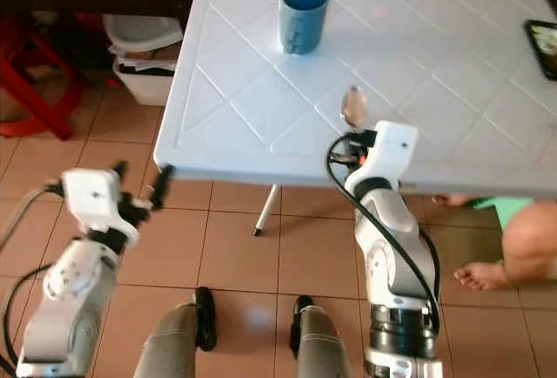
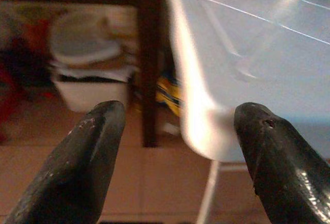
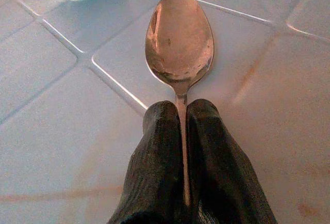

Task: Setting the table

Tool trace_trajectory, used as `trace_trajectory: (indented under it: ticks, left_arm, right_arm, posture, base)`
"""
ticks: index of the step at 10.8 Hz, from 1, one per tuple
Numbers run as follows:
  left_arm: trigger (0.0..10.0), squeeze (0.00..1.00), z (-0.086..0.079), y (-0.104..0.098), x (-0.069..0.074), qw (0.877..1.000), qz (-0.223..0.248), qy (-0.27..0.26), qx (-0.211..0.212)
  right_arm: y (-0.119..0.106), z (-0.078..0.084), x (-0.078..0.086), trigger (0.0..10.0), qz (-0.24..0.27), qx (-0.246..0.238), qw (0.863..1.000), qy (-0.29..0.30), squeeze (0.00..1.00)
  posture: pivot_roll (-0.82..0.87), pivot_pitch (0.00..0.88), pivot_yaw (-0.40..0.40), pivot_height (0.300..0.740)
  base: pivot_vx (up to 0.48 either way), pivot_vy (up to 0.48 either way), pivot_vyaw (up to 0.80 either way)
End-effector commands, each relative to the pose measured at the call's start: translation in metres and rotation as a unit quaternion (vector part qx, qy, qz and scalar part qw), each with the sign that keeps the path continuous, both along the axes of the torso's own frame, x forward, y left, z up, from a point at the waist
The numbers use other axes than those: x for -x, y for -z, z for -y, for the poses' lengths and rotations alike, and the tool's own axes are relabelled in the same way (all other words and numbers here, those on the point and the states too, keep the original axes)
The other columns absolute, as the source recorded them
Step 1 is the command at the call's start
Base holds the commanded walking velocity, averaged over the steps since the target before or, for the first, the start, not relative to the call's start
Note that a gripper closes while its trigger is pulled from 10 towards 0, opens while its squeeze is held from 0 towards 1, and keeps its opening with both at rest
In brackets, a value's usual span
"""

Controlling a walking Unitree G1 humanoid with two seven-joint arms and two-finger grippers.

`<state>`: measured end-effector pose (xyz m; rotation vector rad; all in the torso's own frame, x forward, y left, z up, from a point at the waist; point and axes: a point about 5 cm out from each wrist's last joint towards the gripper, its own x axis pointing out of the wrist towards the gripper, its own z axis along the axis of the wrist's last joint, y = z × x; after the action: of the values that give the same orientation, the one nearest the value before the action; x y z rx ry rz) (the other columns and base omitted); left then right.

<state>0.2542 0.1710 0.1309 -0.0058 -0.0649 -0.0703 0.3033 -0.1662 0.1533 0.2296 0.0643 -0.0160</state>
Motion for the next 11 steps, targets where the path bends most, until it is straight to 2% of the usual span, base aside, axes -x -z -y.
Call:
trace_trajectory:
  ticks: [1, 6, 9, 11]
  left_arm:
    - [10.0, 0.00, -0.013, 0.002, 0.001, 0.999, 0.001, -0.036, -0.015]
    - [10.0, 0.00, -0.012, 0.002, -0.002, 0.999, 0.007, -0.047, -0.016]
    - [10.0, 0.00, -0.014, 0.002, -0.006, 0.998, 0.011, -0.060, -0.018]
    - [10.0, 0.00, -0.017, 0.002, -0.011, 0.998, 0.010, -0.068, -0.017]
  right_arm:
    - [0.001, 0.000, 0.003, 10.0, 0.001, 0.002, 1.000, 0.007, 0.00]
    - [-0.014, 0.013, -0.006, 10.0, 0.046, 0.048, 0.997, 0.031, 0.00]
    - [-0.035, 0.008, -0.019, 10.0, 0.094, 0.071, 0.993, 0.008, 0.00]
    - [-0.033, 0.004, -0.019, 10.0, 0.095, 0.072, 0.993, -0.004, 0.00]
  posture:
    - [-0.03, 0.274, -0.016, 0.740]
    - [-0.03, 0.269, -0.014, 0.740]
    - [-0.04, 0.251, -0.016, 0.740]
    - [-0.04, 0.248, -0.015, 0.740]
  base:
    - [0.285, 0.386, 0.00]
    - [0.347, 0.332, 0.00]
    - [0.354, 0.325, 0.00]
    - [0.163, 0.388, 0.00]
